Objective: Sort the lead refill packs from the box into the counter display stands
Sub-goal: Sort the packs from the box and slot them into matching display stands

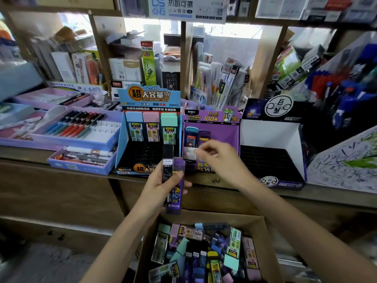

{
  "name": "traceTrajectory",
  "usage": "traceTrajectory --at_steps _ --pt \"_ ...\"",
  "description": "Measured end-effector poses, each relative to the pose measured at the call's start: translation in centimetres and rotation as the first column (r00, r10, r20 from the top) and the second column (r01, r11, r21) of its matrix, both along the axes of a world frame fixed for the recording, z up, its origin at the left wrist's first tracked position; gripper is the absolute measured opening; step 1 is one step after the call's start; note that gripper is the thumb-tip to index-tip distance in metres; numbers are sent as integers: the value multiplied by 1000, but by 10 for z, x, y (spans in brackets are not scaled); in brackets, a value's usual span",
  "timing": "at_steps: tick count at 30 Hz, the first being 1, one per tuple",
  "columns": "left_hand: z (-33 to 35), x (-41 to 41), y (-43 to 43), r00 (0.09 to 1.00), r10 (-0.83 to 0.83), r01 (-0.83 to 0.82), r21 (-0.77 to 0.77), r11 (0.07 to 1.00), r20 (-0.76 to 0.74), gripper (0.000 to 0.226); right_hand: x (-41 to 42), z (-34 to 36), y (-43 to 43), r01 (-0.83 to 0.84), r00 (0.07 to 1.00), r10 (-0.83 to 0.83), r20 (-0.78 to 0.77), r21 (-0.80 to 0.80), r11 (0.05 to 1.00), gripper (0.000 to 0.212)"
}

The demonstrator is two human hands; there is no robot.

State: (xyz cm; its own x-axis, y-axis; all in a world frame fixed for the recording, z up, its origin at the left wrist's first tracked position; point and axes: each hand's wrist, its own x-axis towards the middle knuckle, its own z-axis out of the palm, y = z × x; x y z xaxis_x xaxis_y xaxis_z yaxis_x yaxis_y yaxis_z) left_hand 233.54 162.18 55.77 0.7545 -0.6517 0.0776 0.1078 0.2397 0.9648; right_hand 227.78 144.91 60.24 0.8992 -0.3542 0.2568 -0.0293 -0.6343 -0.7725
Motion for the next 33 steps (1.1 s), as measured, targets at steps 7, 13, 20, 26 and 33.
traceTrajectory --at_steps 7,13,20,26,33 --pt "3 -6 -14 995 25 -28 22 999 100 29 -11 1 14 -113 993 121 -7 308 945 11" --pt "4 5 -5 971 141 -171 149 974 193 16 0 45 -33 76 965 -121 233 193 978 17" --pt "-6 1 8 990 139 -135 123 983 -21 6 28 38 -54 139 938 -175 299 141 980 16" --pt "-1 0 12 989 142 -137 96 986 -38 7 37 20 -52 156 960 -148 236 -16 988 19" --pt "2 -6 15 992 119 -124 128 984 40 6 41 3 -51 147 984 -137 116 -83 986 21"
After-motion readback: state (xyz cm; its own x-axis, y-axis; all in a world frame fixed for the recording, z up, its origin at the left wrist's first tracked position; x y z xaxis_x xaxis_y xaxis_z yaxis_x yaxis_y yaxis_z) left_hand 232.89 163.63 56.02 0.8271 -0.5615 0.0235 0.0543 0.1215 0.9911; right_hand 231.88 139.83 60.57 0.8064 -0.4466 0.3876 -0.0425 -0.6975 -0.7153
